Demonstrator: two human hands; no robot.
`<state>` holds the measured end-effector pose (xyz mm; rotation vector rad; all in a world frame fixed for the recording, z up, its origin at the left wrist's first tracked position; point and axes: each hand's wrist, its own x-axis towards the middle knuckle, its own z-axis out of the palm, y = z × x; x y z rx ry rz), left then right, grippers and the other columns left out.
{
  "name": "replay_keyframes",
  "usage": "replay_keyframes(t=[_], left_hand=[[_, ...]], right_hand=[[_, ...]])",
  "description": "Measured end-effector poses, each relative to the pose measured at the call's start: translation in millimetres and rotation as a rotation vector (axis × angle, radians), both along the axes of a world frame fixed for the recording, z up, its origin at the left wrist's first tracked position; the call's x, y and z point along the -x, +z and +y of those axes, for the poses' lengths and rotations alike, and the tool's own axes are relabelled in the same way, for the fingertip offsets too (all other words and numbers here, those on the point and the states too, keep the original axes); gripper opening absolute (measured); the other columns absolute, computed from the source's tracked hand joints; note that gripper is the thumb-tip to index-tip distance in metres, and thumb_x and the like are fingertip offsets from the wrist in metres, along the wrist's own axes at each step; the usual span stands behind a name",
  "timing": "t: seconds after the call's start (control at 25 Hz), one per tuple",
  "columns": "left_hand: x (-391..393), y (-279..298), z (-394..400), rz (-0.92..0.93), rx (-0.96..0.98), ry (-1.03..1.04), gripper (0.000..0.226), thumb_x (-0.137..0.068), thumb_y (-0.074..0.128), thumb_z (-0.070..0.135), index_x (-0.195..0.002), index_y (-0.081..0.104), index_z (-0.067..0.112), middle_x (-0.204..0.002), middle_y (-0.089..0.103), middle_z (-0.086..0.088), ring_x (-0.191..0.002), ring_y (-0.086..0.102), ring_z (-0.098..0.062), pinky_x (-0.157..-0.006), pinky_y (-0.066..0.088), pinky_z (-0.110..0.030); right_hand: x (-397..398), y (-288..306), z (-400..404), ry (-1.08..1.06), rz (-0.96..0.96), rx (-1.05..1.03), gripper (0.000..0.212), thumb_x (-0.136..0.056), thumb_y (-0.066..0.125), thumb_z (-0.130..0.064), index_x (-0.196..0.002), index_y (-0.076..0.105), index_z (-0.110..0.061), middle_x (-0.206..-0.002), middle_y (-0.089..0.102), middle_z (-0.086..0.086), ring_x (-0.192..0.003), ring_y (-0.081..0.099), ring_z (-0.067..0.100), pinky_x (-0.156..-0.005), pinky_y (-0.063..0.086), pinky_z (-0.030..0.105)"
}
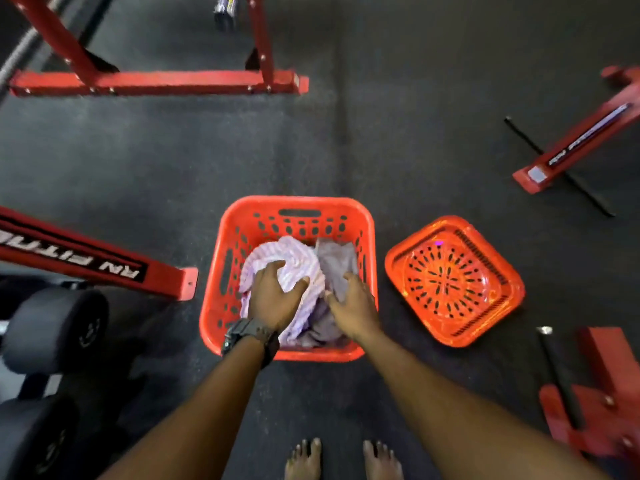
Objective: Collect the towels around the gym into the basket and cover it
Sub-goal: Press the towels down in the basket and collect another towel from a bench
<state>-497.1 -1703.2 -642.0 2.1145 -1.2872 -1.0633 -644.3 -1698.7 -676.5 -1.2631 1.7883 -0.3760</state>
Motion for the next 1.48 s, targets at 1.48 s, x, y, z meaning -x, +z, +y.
replay_keyframes(t=[1.48], left_hand=[[476,696,302,0.932,0.504,-1.074,0.033,-0.094,0.054,0.050,-0.084,0.061,0.019,-0.077,0.069,0.000,-0.061,0.060,-0.016,-0.069,0.048,-0.033]], right_hand=[[388,709,466,-1.493,0.201,1.115,0.033,-0.099,0.049,-0.047,-0.112,0.061,-0.019,-0.115,0.072,0.008,-0.104,0.065,0.030,-0.089,0.051,0.040]])
